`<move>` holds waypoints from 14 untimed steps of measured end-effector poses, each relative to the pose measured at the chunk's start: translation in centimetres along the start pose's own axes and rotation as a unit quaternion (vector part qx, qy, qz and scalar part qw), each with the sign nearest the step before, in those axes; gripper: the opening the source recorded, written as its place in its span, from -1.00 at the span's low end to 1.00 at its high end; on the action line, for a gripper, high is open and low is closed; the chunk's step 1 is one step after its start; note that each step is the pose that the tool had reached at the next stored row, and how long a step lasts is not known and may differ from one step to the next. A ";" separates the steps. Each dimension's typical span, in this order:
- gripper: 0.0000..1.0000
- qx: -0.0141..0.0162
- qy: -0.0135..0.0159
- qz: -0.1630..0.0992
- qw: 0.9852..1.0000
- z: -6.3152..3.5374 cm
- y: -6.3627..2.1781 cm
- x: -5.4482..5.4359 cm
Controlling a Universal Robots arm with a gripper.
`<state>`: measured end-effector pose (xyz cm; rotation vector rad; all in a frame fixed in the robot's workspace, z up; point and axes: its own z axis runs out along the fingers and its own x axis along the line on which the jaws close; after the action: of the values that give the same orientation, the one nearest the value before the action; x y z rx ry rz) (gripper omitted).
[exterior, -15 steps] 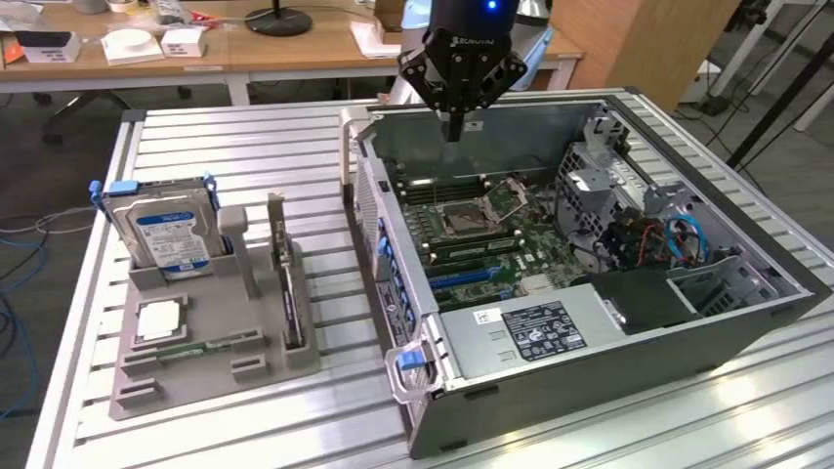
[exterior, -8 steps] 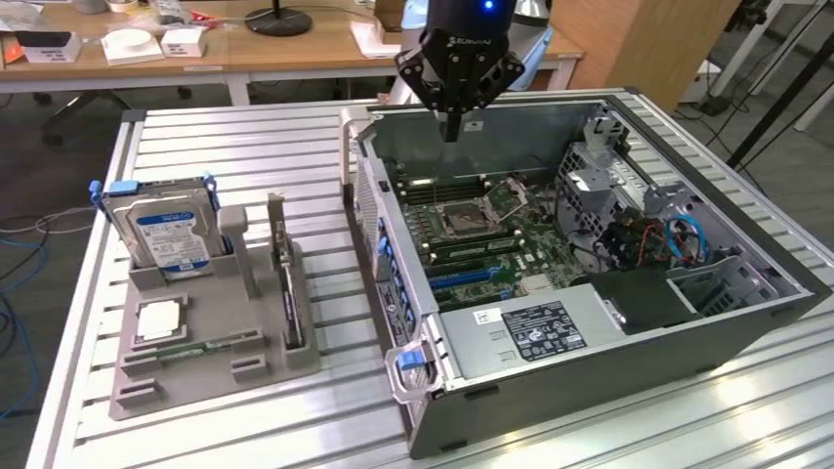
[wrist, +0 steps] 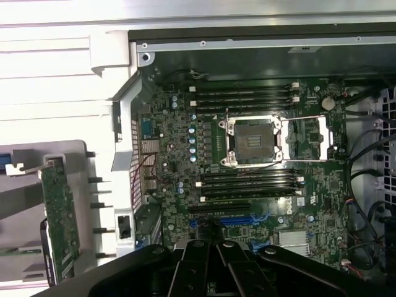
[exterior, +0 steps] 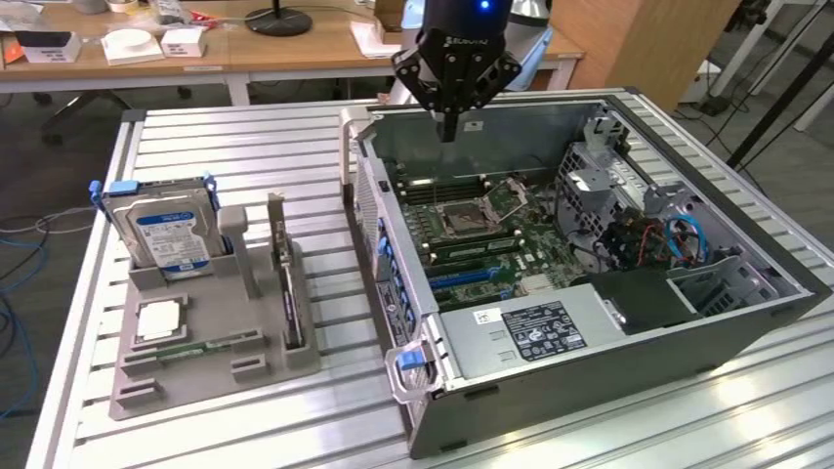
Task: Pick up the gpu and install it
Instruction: 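Reach for the gpu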
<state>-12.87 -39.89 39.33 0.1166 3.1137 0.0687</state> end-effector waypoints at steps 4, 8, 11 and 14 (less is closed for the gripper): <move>-0.79 0.000 0.000 0.000 1.000 0.00 -0.02 0.3; -0.79 0.000 0.000 0.000 1.000 -0.01 -0.04 0.6; -0.79 0.000 0.000 0.000 1.000 -0.01 -0.05 0.8; -0.79 0.000 0.000 0.000 1.000 -0.02 -0.07 1.0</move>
<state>-13.87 -39.88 39.32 0.1166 3.1137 0.0689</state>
